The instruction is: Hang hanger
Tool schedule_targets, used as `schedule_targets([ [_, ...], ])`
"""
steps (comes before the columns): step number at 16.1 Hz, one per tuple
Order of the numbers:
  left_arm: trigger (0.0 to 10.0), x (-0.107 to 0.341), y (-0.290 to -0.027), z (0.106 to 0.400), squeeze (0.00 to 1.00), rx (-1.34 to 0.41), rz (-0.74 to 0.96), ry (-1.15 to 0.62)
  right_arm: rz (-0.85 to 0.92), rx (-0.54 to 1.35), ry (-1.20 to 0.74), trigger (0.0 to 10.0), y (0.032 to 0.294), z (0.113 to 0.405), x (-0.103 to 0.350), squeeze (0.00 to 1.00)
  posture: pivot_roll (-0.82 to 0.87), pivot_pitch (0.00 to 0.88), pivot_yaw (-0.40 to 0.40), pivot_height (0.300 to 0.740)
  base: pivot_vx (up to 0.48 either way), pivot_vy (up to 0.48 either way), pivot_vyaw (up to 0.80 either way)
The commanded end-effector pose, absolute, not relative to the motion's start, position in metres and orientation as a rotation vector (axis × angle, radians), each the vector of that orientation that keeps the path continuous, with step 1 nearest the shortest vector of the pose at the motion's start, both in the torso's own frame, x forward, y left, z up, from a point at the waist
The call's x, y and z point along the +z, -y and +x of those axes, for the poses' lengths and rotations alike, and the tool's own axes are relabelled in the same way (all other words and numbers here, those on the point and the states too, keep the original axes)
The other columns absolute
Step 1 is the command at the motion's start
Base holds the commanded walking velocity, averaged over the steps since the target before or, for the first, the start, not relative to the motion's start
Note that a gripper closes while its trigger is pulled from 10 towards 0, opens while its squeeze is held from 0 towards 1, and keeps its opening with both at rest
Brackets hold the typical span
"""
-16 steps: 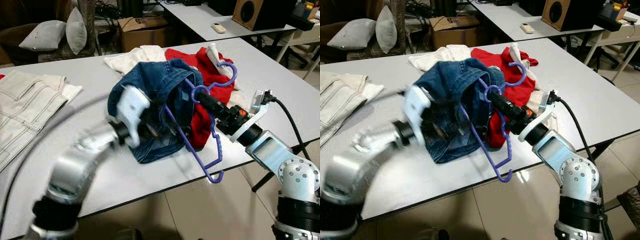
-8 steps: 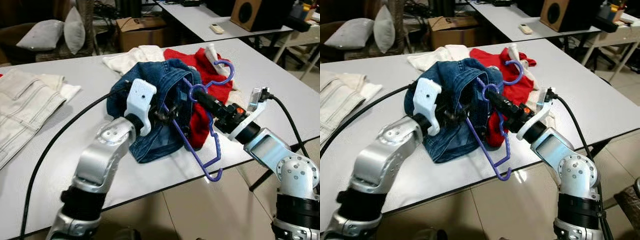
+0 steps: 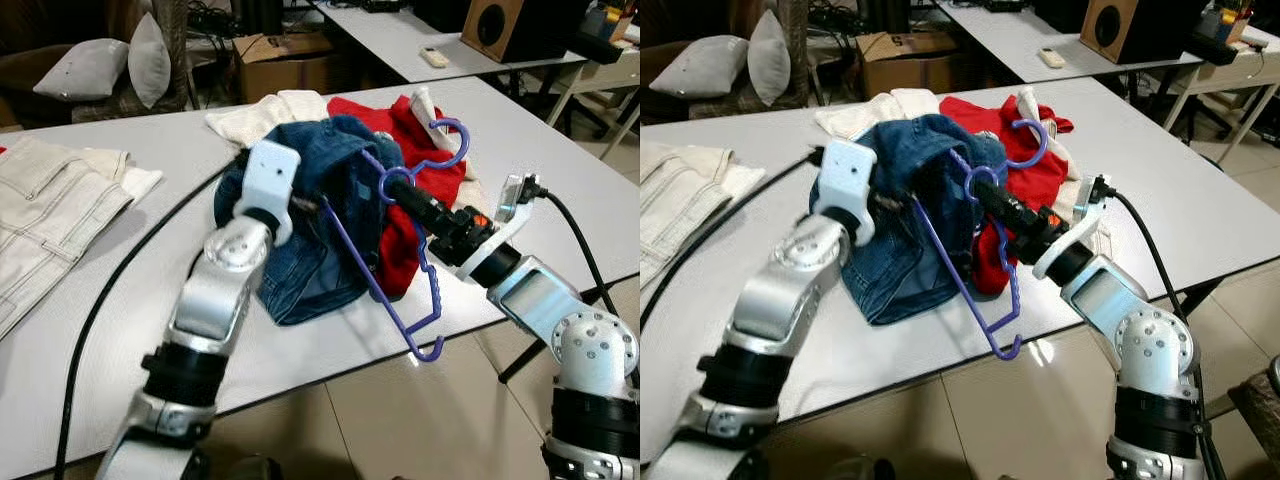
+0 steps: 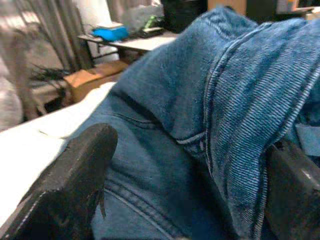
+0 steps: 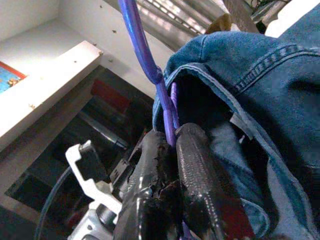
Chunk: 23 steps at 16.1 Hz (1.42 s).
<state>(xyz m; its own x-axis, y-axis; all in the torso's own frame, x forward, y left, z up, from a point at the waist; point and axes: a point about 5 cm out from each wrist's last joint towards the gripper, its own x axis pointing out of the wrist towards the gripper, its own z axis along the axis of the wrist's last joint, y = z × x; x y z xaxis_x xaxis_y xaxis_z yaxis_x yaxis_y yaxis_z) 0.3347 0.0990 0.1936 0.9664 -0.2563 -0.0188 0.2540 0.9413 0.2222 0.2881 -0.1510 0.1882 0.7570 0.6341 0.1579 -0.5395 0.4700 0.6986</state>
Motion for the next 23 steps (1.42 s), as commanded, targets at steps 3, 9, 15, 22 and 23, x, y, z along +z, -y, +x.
schedule_targets([
  [3, 10.0, 0.196, -0.098, 0.332, 0.0, -0.273, 0.298, 0.043, 0.801, 0.713, -0.096, 10.0, 0.153, 0.29, 0.194, 0.0, -0.09, 0.0, -0.001, 0.74, 0.0, 0.0, 0.0],
  [9, 10.0, 0.166, -0.109, 0.321, 0.0, -0.258, 0.387, -0.086, 0.803, 0.686, -0.075, 10.0, 0.158, 0.295, 0.198, 0.0, -0.09, 0.0, -0.003, 0.74, 0.0, 0.0, 0.0],
  [15, 10.0, 0.167, -0.099, 0.33, 0.0, -0.264, 0.216, -0.055, 0.806, 0.691, -0.067, 10.0, 0.157, 0.296, 0.199, 0.0, -0.09, 0.0, -0.008, 0.74, 0.0, 0.0, 0.0],
  [22, 0.0, 0.145, -0.1, 0.336, 0.0, -0.224, 0.229, -0.153, 0.814, 0.69, -0.058, 10.0, 0.154, 0.297, 0.2, 0.0, -0.09, 0.0, -0.001, 0.74, 0.0, 0.0, 0.0],
  [23, 0.0, 0.144, -0.102, 0.338, 0.0, -0.22, 0.205, -0.136, 0.819, 0.693, -0.051, 10.0, 0.154, 0.297, 0.201, 0.0, -0.09, 0.0, -0.001, 0.74, 0.0, 0.0, 0.0],
])
